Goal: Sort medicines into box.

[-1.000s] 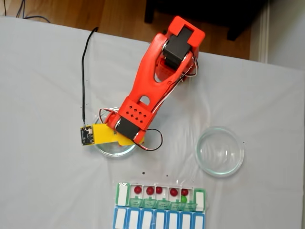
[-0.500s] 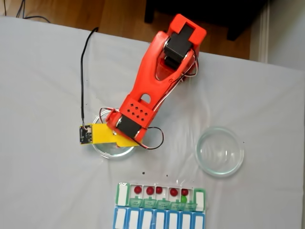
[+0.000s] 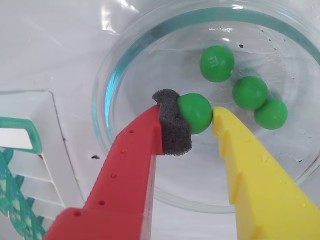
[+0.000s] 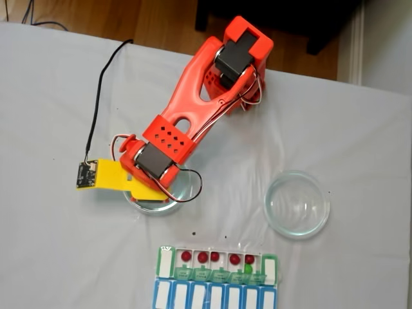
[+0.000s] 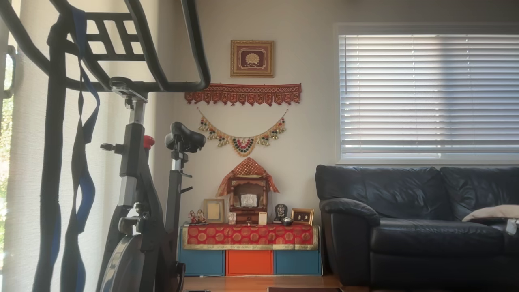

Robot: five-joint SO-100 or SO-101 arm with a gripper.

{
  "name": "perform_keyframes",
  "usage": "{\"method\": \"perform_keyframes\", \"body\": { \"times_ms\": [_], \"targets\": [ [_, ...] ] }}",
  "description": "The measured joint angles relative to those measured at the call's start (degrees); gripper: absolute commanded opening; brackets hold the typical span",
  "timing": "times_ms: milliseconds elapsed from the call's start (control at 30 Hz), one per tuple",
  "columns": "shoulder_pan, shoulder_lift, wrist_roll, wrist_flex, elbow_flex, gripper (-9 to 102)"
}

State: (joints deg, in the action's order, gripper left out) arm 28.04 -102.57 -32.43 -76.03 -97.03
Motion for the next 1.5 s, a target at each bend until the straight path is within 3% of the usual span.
{"method": "perform_keyframes", "body": {
  "times_ms": [300, 500, 767, 1500],
  "targets": [
    [-10.5, -6.8, 12.2, -1.1, 3.3, 1],
    [-20.6, -12.4, 21.2, 2.7, 1.8, 1],
    [-29.8, -14.0, 25.8, 5.5, -3.1, 1],
    [-33.8, 6.3, 29.6, 11.8, 7.7, 1]
  ]
}}
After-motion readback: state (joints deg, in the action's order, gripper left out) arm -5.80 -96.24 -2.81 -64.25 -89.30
